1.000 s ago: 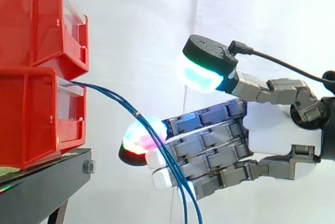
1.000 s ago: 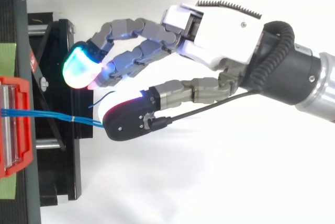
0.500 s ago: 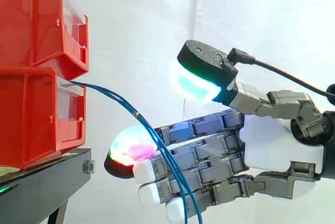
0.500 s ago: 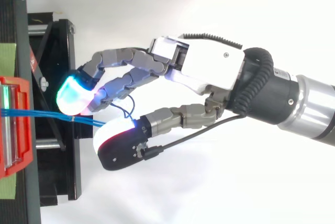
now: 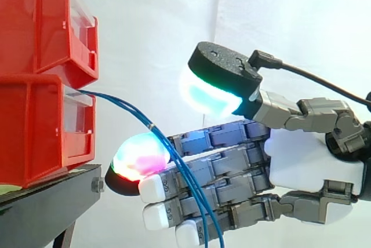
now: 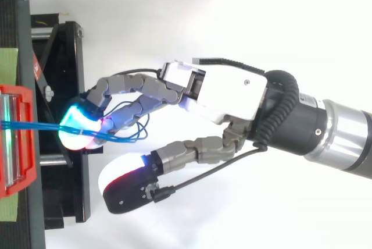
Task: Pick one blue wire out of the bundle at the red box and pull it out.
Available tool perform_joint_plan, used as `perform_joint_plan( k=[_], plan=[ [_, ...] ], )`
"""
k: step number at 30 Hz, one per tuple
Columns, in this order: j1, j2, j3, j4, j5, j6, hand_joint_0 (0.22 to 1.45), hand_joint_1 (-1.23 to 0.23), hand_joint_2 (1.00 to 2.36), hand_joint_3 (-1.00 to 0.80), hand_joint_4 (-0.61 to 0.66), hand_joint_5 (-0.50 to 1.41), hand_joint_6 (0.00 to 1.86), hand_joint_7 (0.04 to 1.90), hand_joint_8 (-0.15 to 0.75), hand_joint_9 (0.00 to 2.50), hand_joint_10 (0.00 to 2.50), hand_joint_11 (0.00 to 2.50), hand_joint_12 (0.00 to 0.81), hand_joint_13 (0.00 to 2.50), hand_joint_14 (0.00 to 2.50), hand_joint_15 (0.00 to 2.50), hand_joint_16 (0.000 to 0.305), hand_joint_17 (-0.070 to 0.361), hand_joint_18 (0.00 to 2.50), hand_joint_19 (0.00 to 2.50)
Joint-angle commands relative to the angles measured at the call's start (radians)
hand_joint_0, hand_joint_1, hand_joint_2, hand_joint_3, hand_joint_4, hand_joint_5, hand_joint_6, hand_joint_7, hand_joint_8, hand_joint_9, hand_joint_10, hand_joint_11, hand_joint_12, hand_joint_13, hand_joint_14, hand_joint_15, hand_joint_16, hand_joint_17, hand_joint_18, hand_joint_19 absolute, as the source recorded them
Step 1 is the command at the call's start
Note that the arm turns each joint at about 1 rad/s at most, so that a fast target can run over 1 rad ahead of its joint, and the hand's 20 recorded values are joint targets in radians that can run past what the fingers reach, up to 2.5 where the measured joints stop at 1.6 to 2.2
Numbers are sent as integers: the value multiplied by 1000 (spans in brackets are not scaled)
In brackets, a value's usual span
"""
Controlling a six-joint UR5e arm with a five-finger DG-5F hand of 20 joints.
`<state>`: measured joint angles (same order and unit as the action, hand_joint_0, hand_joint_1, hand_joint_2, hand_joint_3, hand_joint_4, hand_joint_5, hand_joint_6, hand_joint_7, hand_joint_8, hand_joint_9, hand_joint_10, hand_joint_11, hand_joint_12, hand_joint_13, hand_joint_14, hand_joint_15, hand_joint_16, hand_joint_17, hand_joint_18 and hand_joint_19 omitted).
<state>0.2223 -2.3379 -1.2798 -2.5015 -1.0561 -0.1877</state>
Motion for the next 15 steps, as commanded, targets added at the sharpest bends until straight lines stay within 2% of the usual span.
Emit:
perform_joint_plan(
  k=[1,10,15],
  plan=[
    [3,0,0,3,7,-1,581,-728,1008,-398,345,-136,503,1078,357,723,8,310,454,720,11,342,61,137,715,500],
    [5,0,4,3,10,-1,605,-731,1014,-323,290,-124,501,1191,355,729,9,319,453,729,11,346,60,135,726,504],
    [5,-1,5,4,10,-1,595,-718,1012,-353,289,-124,501,1194,357,734,10,323,454,739,13,348,61,137,739,506]
  ],
)
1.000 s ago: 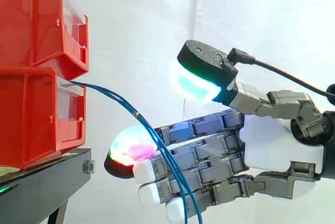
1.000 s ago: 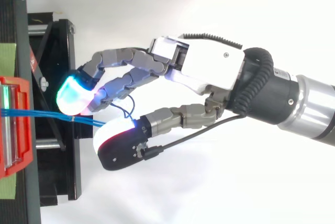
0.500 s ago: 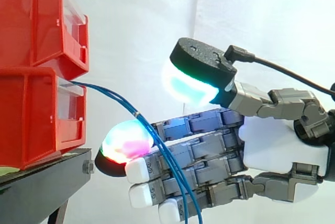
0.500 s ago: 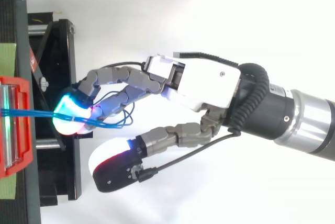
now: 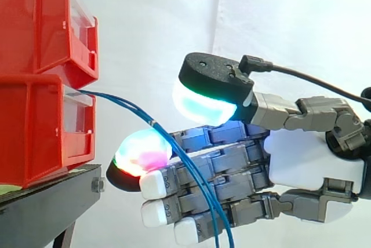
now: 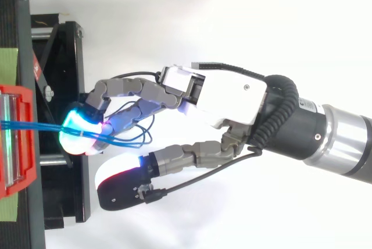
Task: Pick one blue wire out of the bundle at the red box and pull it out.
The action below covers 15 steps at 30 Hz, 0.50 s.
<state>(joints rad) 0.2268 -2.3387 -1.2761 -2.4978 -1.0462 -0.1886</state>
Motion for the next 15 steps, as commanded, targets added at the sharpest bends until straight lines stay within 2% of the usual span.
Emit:
perform_joint_plan(
  k=[1,15],
  plan=[
    [0,-1,4,-1,0,1,593,-716,1011,-362,290,-124,501,1200,359,736,8,316,457,749,11,348,61,136,741,507],
    [-4,-2,9,13,9,-34,613,-712,1014,-320,278,-117,500,1257,363,758,9,333,455,770,11,355,60,136,767,506]
  ],
)
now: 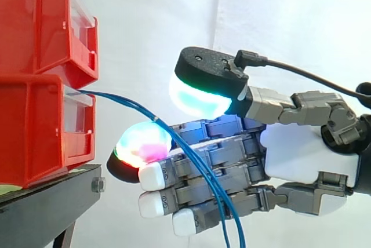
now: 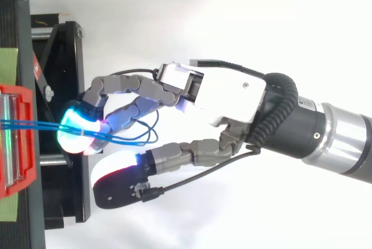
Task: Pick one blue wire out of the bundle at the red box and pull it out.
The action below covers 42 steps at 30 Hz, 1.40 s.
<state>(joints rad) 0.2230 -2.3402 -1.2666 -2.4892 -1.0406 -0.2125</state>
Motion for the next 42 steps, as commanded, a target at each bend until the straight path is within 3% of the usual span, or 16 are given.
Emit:
perform_joint_plan(
  k=[1,11,25,31,42],
  plan=[
    [-1,-1,0,4,5,-11,613,-712,1014,-318,276,-117,500,1262,363,758,9,333,457,769,11,352,60,136,767,505],
    [-10,-25,23,1,17,2,606,-710,1014,-331,272,-116,505,1278,366,768,11,339,457,779,11,357,60,136,772,513],
    [-14,-25,26,4,17,1,615,-706,1015,-304,270,-146,652,1097,366,777,10,360,458,789,11,354,60,136,786,511],
    [-16,-25,27,3,17,4,619,-713,1019,-212,245,-177,762,972,368,778,10,379,460,793,11,352,61,136,796,500],
    [-16,-25,33,1,14,4,617,-706,1023,-106,244,-202,838,918,375,777,10,412,460,799,11,359,61,137,804,507]
  ],
)
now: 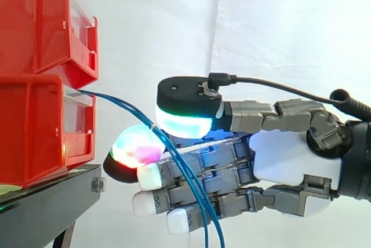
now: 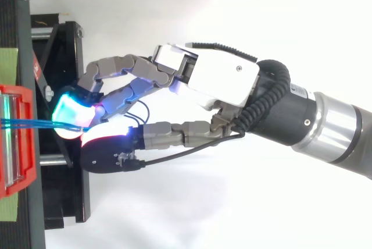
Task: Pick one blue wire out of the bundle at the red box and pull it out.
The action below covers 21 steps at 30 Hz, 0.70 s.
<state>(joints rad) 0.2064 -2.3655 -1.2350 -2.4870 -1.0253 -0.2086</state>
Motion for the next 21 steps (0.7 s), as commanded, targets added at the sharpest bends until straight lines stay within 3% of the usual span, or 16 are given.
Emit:
perform_joint_plan(
  k=[1,16,21],
  plan=[
    [-1,0,2,-1,-1,1,617,-706,1023,-102,241,-203,840,920,376,776,10,421,460,798,11,359,61,137,805,507],
    [1,0,9,-3,-4,1,627,-705,1021,6,246,-211,892,812,403,792,12,489,478,833,11,371,65,147,854,488],
    [1,2,22,-4,-2,15,604,-764,1021,-189,271,-212,899,889,396,831,12,553,464,843,12,385,61,137,828,506]
  ],
)
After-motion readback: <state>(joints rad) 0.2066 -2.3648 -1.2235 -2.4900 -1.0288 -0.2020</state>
